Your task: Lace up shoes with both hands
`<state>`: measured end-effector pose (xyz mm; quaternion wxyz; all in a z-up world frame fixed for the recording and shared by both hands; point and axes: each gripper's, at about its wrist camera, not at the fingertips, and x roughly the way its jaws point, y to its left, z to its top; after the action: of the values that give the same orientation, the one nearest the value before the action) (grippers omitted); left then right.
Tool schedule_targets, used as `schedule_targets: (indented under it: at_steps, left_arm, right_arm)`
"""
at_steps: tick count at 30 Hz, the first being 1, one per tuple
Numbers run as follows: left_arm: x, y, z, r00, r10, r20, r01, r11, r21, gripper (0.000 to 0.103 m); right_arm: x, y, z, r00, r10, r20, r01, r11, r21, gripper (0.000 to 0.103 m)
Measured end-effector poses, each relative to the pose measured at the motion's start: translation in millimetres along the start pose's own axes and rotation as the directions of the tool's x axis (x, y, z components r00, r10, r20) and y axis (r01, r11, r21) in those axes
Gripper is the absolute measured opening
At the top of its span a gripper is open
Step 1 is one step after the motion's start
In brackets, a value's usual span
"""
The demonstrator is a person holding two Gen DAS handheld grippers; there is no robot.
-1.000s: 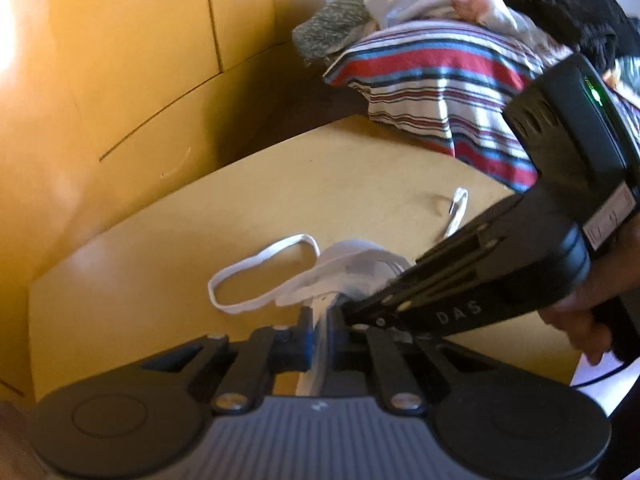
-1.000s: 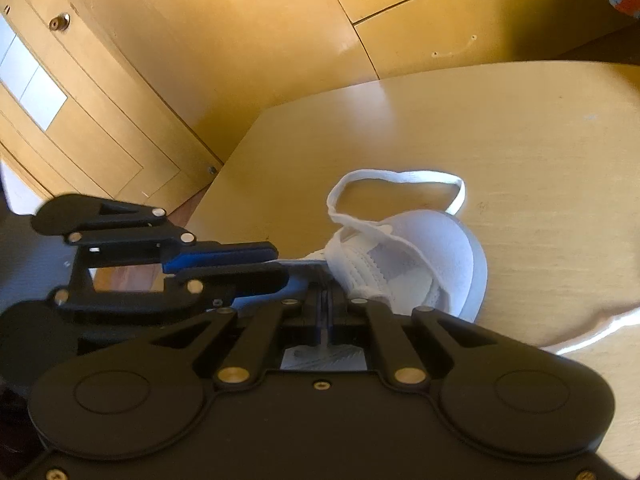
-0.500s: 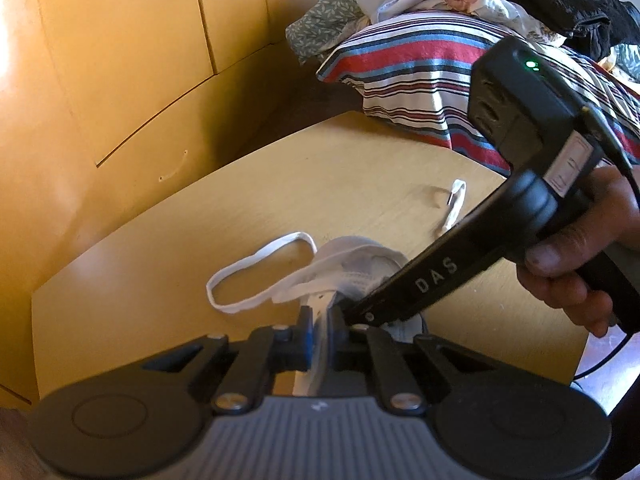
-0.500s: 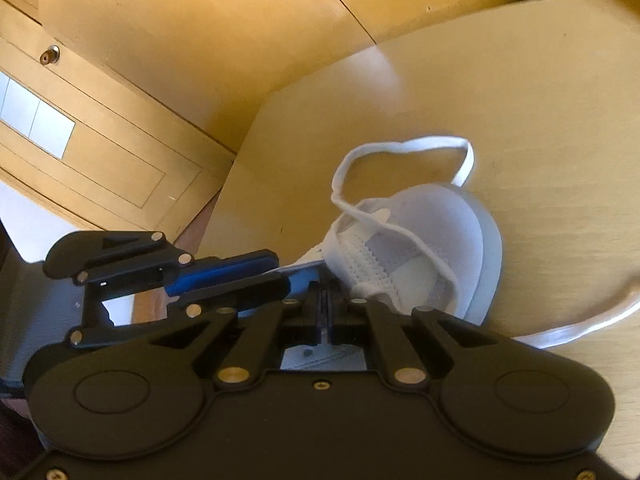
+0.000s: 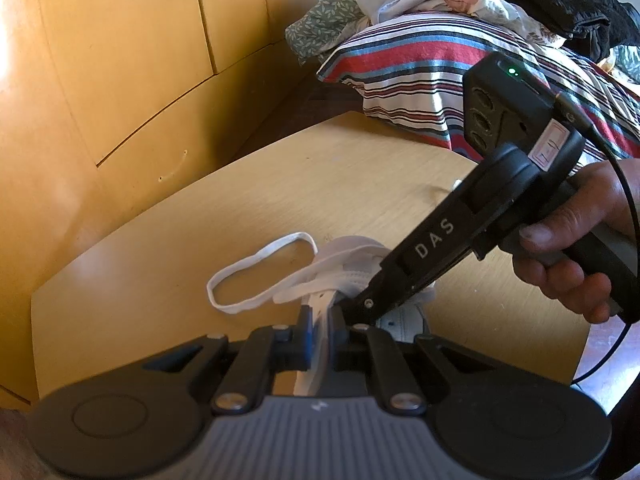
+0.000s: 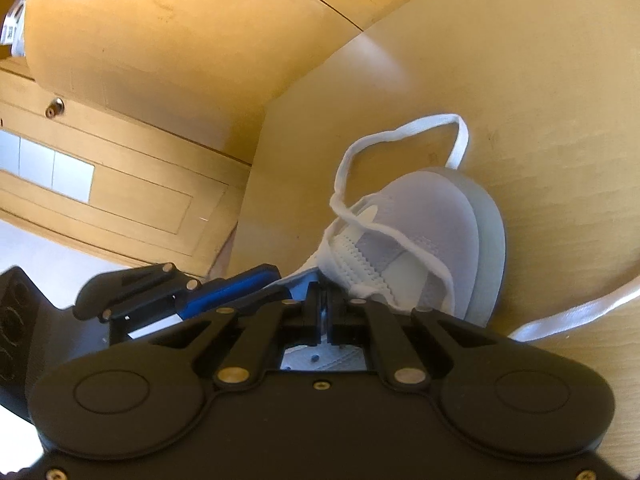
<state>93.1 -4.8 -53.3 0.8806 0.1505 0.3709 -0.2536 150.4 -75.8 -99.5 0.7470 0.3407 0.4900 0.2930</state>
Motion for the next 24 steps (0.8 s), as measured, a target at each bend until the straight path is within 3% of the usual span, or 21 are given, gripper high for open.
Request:
schedule_targets:
  at_steps: [3,9,24]
  left_arm:
    - [0.1,0.2,0.1,1.000,-0.003,-0.001,0.003,1.000,0.000,0.008]
    - [-0.4,-0.3,-0.5,1.000,-0.007,-0.003,0.007,1.000,0.003,0.008]
    - [0.0,-1.6,-0.1,1.000,-0.004,-0.008,0.004,1.000,0.011,0.008]
  right_arm:
    - [-1.1,-2.3,-1.2,1.000,0.017,-0.010,-0.017,1.000,0.018,0.001]
    - [-5.1,7.8,-2.9,1.000,-0.029,-0.007,0.029,0.999,-0.037,0.001]
    - [7.2,0.9,7.8,0.997,-0.012,-0.081,0.009,1.000,-0.027,0.000]
